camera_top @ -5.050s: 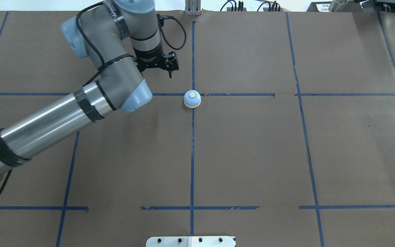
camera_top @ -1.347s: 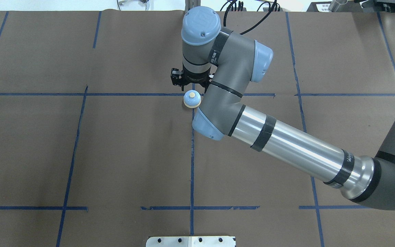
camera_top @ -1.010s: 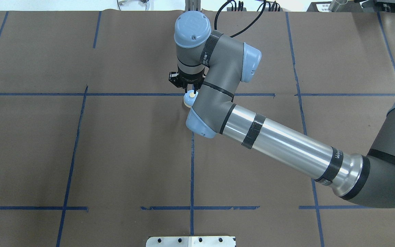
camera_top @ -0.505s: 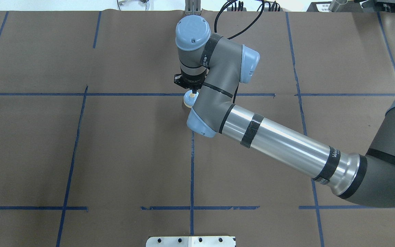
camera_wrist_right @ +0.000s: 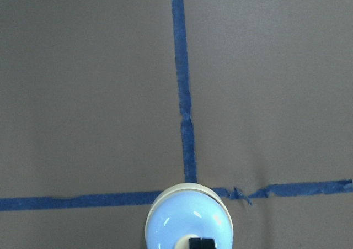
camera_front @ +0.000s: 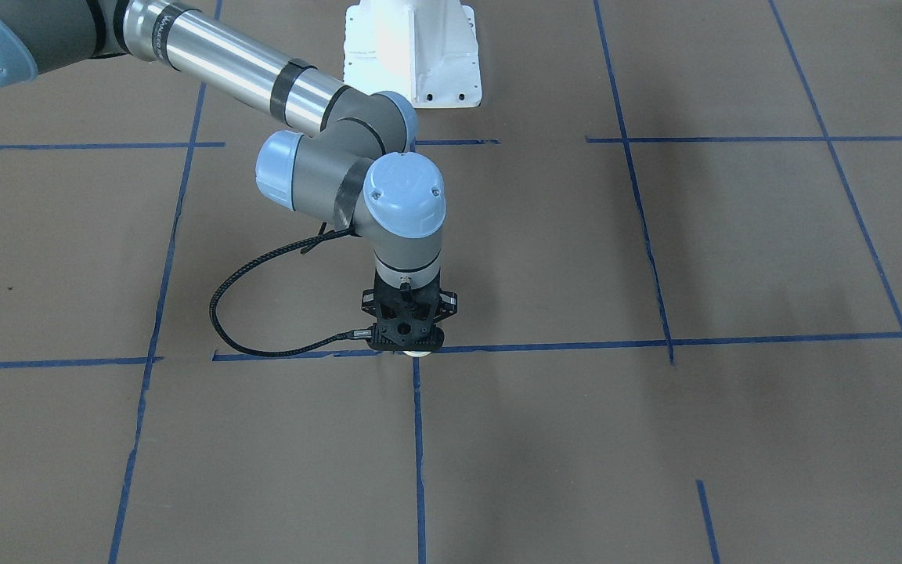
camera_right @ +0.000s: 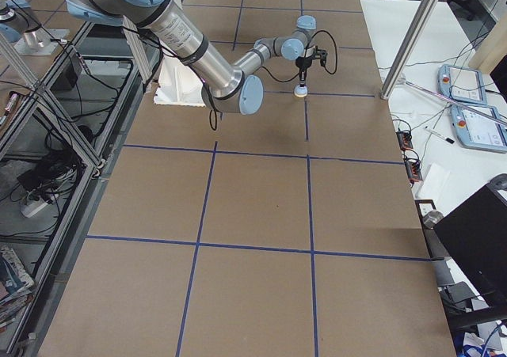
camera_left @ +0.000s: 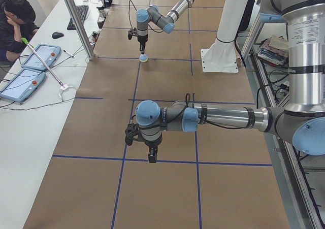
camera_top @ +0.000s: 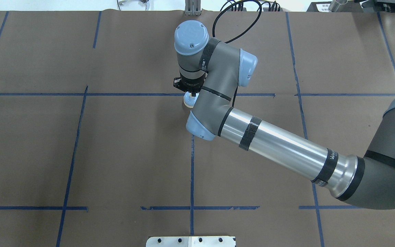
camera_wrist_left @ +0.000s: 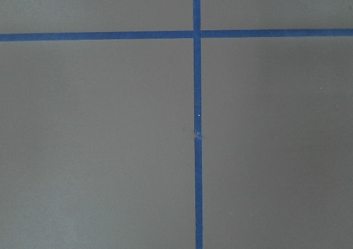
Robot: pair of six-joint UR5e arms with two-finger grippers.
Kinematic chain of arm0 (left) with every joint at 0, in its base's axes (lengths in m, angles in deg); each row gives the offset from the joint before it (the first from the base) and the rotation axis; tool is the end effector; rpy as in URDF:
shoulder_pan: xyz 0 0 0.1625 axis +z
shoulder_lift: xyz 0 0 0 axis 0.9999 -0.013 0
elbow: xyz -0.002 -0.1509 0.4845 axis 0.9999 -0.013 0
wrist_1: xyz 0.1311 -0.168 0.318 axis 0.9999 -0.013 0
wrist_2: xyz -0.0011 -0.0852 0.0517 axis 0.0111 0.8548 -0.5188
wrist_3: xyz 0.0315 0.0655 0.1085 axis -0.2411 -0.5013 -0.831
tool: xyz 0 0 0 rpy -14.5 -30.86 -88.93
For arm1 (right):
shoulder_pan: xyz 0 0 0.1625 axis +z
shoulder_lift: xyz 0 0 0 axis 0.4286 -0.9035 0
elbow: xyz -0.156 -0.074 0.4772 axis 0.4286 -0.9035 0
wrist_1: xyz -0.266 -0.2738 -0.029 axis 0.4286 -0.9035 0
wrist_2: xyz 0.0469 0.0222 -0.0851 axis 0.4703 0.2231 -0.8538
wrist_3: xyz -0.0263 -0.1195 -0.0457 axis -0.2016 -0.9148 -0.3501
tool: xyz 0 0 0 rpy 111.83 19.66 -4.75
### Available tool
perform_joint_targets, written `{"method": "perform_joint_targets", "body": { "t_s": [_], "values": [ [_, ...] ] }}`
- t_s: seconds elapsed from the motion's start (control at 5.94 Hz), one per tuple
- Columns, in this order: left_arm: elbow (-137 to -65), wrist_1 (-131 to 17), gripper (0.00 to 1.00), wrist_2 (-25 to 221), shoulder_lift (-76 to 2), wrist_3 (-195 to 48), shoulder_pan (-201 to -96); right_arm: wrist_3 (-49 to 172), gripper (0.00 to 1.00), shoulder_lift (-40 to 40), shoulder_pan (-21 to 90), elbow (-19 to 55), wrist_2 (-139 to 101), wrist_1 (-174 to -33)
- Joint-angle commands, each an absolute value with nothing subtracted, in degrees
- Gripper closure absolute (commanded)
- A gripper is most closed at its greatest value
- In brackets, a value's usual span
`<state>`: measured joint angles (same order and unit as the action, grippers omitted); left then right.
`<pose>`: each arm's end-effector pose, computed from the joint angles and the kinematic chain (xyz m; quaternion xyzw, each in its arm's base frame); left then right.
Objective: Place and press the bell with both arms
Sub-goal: 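Press down on the bell's button with the right gripper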
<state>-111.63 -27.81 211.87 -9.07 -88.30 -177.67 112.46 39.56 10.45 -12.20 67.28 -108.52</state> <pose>-0.0295 -0.3859 0.7374 -0.0076 0.3862 0.0112 0.9223 -0.6747 -0.5978 0.2600 0.0272 -0.3733 0.0464 0.9261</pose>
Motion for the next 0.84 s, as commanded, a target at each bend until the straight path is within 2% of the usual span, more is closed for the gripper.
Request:
{"method": "perform_joint_targets", "body": {
  "t_s": [0.0, 0.34, 0.67],
  "values": [
    [-111.6, -27.7, 0.00, 211.9, -9.0, -88.3, -177.7, 112.5, 0.98, 39.5, 9.9, -12.8, 67.2, -107.6],
    [-111.5, -27.8, 0.00, 211.9, -9.0, -88.3, -177.7, 112.5, 0.98, 39.5, 9.9, -12.7, 67.2, -107.6],
    [-111.5, -27.7, 0.00, 212.0, -9.0, -88.3, -177.7, 112.4, 0.95, 39.8, 12.4, -9.5, 70.0, -107.9]
  ]
}}
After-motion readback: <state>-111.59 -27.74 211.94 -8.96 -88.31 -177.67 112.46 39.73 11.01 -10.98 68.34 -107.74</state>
